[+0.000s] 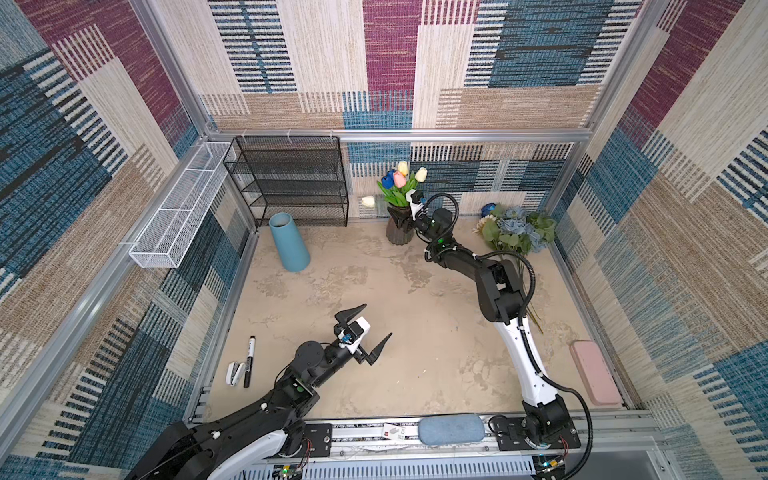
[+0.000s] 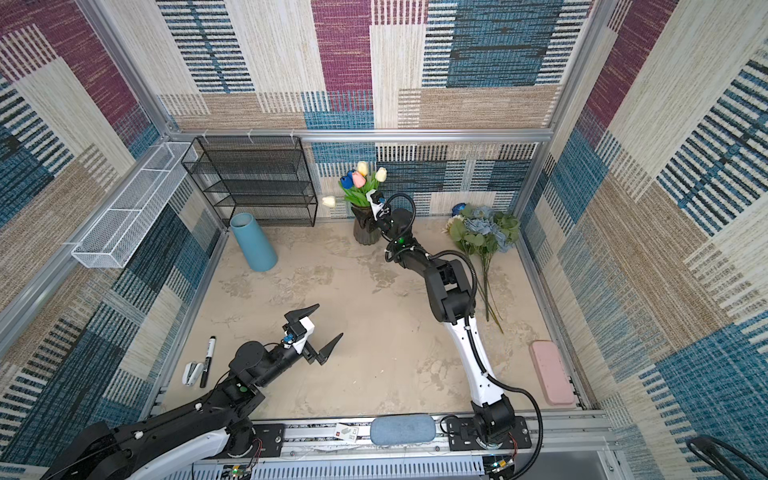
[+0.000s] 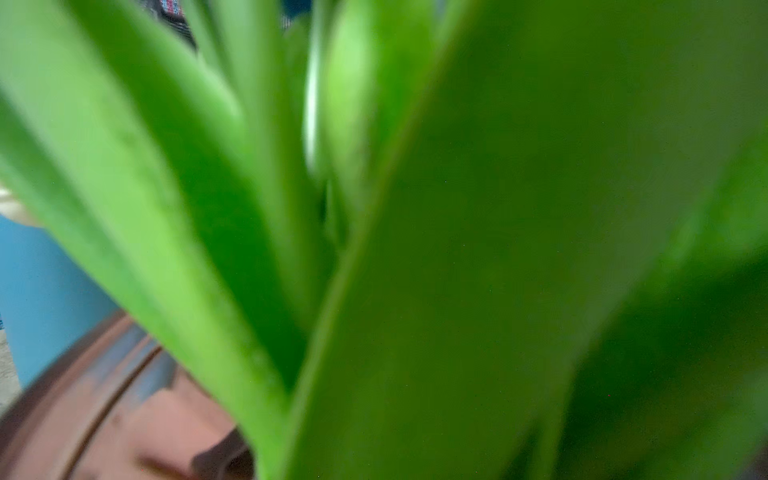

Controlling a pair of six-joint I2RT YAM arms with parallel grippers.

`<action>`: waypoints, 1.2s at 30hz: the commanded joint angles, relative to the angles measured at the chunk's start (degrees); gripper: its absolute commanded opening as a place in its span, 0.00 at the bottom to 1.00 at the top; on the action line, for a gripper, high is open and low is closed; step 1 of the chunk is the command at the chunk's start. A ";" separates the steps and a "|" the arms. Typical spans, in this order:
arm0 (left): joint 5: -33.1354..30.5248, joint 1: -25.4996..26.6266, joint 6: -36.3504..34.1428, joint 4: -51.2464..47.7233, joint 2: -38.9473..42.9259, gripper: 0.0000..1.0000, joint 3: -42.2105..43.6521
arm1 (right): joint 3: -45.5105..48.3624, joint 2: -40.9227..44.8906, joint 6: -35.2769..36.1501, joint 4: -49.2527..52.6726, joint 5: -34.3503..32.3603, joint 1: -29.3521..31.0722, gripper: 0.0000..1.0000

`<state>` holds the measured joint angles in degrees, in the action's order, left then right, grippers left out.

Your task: Arrange the flowers into the vase

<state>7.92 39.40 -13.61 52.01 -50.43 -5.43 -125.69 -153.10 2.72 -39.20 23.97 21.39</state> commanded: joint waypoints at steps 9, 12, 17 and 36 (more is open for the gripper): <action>0.51 -0.02 -0.69 -0.56 0.25 0.99 -0.37 | -21.45 -11.93 -1.75 7.35 1.75 0.50 0.38; 1.03 -0.03 -0.59 -0.58 0.55 0.99 -0.46 | -20.21 -11.67 -0.24 8.07 2.12 0.59 0.46; 1.04 -0.02 -0.46 -1.27 1.04 0.99 -0.55 | -20.39 -12.04 0.28 9.01 2.25 0.67 0.87; -1.57 -0.02 -0.28 -2.82 3.31 0.99 -0.26 | 22.33 17.04 -2.78 -11.76 -4.78 0.69 1.00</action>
<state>7.88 39.40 -13.63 49.34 -48.16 -5.45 -113.10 -146.28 1.63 -36.49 22.26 21.93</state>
